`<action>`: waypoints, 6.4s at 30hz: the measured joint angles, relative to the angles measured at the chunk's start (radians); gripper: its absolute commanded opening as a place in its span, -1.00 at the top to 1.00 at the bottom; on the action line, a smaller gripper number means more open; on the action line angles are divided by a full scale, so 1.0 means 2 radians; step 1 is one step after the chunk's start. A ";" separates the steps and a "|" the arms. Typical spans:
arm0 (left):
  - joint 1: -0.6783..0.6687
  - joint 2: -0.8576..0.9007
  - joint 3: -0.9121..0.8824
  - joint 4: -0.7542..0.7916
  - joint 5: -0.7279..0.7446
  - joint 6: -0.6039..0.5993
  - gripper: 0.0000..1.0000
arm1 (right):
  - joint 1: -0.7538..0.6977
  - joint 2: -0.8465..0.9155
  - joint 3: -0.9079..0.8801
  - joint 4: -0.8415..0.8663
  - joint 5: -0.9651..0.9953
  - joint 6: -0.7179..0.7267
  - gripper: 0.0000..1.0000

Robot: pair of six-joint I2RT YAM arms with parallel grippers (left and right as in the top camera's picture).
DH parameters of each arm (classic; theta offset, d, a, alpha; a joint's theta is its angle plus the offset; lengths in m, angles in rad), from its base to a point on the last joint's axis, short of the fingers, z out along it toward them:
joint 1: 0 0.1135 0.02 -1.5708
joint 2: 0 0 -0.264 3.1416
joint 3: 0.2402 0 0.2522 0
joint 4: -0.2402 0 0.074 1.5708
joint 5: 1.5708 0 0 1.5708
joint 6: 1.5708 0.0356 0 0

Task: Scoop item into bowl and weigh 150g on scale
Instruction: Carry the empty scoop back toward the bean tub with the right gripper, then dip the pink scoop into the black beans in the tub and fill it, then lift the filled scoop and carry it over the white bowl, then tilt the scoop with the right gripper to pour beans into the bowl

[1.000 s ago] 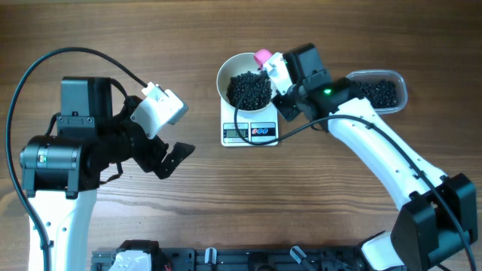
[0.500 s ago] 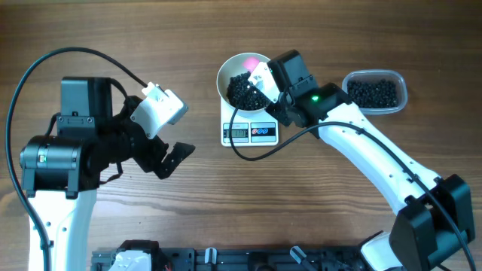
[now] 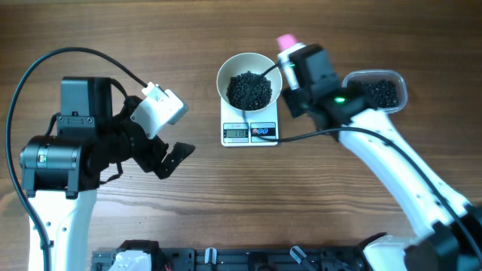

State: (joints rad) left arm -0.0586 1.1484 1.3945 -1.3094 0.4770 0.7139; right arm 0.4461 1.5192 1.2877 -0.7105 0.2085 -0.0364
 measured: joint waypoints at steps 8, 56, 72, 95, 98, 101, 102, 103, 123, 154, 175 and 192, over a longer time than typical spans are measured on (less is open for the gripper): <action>0.000 0.000 0.000 0.000 0.000 0.000 -1.00 | -0.090 -0.047 0.003 -0.107 -0.061 0.088 0.91; 0.000 0.000 0.000 0.000 0.000 0.000 -1.00 | -0.277 0.121 0.003 -0.136 -0.097 -0.091 0.91; 0.000 0.000 0.000 0.000 0.000 0.000 -1.00 | -0.277 0.121 0.003 -0.140 -0.153 -0.140 0.92; 0.000 0.000 0.000 0.000 0.000 0.000 -1.00 | -0.388 0.121 0.006 -0.170 -0.338 -0.138 0.91; 0.000 0.000 0.000 0.000 0.000 0.000 -1.00 | -0.423 0.121 0.006 -0.170 -0.378 -0.138 0.91; 0.000 0.000 0.000 0.000 0.000 0.000 -1.00 | -0.449 0.121 0.006 -0.170 -0.407 -0.138 0.91; 0.000 0.000 0.000 0.000 0.000 0.000 -1.00 | -0.455 0.121 0.006 -0.170 -0.415 -0.138 0.91; 0.000 0.000 0.000 0.000 0.000 0.000 -1.00 | -0.459 0.121 0.006 -0.170 -0.422 -0.138 0.91; 0.000 0.000 0.000 0.000 0.000 0.000 -1.00 | -0.316 0.030 0.006 -0.110 -0.487 -0.039 0.92; 0.000 0.000 0.000 0.000 0.000 0.000 -1.00 | 0.017 0.007 0.006 -0.012 -0.117 -0.039 0.91; 0.000 0.000 0.000 0.000 0.000 0.000 -1.00 | 0.025 0.019 0.006 0.023 -0.060 -0.142 0.91; 0.000 0.000 0.000 0.000 0.000 0.000 -1.00 | 0.006 0.019 0.006 0.065 -0.059 -0.100 0.92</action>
State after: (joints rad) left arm -0.0586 1.1484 1.3945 -1.3094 0.4770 0.7139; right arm 0.4591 1.5562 1.2987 -0.5808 0.0906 -0.2356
